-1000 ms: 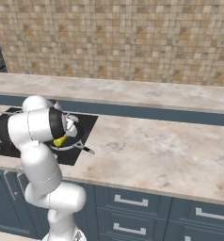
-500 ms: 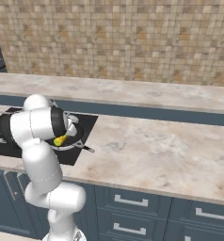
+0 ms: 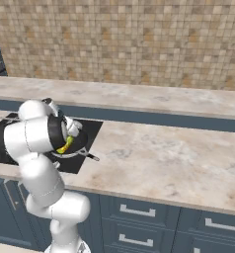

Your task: Place both pans onto different burners. Then place the corn and the fish on different pans.

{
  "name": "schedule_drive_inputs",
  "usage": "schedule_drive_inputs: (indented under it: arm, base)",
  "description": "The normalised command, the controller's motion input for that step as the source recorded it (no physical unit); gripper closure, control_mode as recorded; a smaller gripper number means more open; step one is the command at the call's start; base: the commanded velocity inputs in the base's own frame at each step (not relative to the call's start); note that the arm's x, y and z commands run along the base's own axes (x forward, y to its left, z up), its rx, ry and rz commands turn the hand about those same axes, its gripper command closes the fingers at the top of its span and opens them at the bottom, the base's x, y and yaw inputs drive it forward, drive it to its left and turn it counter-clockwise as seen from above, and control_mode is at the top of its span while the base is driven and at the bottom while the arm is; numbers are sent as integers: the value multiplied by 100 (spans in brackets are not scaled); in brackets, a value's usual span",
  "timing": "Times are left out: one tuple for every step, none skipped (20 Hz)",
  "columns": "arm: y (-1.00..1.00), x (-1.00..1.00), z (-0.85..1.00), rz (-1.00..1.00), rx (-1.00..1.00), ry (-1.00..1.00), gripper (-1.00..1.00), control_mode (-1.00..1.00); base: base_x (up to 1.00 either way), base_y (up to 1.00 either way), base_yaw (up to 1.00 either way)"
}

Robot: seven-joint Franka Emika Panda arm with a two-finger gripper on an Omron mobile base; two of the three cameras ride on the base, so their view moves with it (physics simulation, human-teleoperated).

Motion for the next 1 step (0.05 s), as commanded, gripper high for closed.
schedule_drive_inputs:
  arm:
    - [0,0,65,-7,0,-7,-100,-100]
  base:
    - [0,0,0]
